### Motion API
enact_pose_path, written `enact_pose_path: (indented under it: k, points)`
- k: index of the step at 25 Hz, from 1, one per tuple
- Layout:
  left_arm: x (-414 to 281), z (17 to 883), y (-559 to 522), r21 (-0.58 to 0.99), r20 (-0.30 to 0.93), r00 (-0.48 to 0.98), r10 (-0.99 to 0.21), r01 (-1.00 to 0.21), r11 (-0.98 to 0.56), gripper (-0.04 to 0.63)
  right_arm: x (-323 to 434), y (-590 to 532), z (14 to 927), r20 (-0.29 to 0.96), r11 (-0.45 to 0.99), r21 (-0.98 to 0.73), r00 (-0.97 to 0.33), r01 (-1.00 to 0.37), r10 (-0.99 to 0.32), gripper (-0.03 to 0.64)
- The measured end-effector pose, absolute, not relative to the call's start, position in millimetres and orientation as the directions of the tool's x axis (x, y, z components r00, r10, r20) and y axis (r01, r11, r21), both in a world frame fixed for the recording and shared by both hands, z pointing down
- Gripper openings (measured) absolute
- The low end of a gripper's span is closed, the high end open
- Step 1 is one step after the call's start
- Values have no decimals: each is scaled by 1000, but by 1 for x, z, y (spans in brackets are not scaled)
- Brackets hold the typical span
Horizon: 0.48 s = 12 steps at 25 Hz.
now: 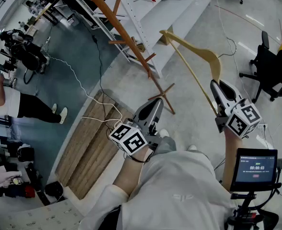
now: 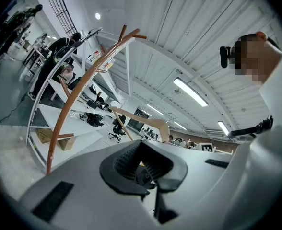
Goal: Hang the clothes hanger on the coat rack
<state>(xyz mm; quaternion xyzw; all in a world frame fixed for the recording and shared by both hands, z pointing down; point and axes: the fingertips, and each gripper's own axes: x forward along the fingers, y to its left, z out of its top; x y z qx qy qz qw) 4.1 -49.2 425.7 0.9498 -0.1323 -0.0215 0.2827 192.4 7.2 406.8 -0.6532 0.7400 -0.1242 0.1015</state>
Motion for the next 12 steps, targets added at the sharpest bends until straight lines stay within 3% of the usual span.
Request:
enact_pose_path:
  k: [12]
  points:
    - [14, 390, -175, 425, 16, 985, -170, -161, -891, 5, 185, -124, 378, 66, -2, -187, -10, -982, -998, 63]
